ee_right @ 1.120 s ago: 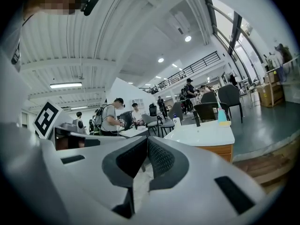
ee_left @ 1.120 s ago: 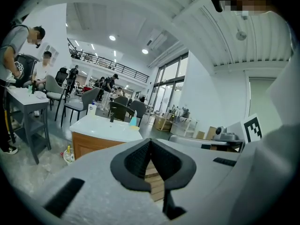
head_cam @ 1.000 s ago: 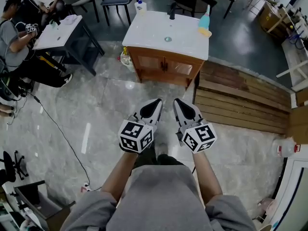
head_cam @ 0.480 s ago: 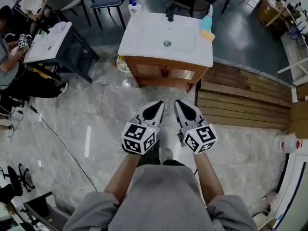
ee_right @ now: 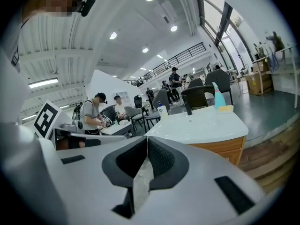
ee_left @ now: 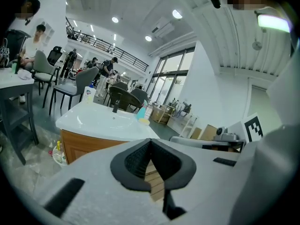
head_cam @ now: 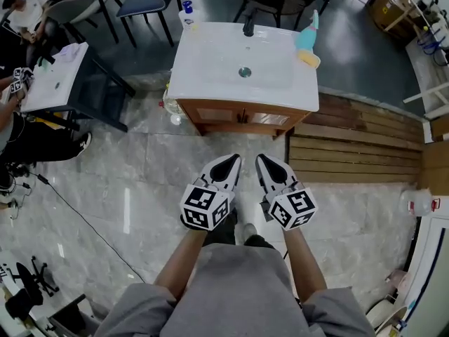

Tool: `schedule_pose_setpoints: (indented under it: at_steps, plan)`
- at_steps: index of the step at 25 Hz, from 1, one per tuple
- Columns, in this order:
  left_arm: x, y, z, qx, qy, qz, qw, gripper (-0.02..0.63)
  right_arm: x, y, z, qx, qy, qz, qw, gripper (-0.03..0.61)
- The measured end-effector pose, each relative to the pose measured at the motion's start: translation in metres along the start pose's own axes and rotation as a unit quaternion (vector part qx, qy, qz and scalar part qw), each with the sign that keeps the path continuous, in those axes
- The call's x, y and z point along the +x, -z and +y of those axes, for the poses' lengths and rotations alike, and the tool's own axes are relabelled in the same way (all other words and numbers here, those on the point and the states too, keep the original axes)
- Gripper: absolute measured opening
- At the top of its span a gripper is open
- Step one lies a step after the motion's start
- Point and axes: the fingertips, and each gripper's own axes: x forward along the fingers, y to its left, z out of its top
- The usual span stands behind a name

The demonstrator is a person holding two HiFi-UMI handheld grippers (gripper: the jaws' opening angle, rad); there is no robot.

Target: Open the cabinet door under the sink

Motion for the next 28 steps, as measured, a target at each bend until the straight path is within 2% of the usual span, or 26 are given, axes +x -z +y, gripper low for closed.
schedule_pose_setpoints:
  at_steps: [7, 13, 28]
  plan:
    - [0.025, 0.001, 0.032, -0.014, 0.016, 0.023, 0.9995, 0.005, 0.035, 0.003, -0.020, 0.019, 0.025, 0.015, 0.999, 0.009]
    - [0.054, 0.011, 0.053, -0.022, 0.019, 0.037, 0.9989, 0.005, 0.055, 0.015, -0.043, 0.034, 0.027, 0.032, 0.999, 0.009]
    - [0.129, 0.058, 0.109, -0.065, -0.032, 0.031, 0.9969, 0.005, 0.111, 0.067, -0.115, 0.063, -0.016, 0.067, 0.996, 0.009]
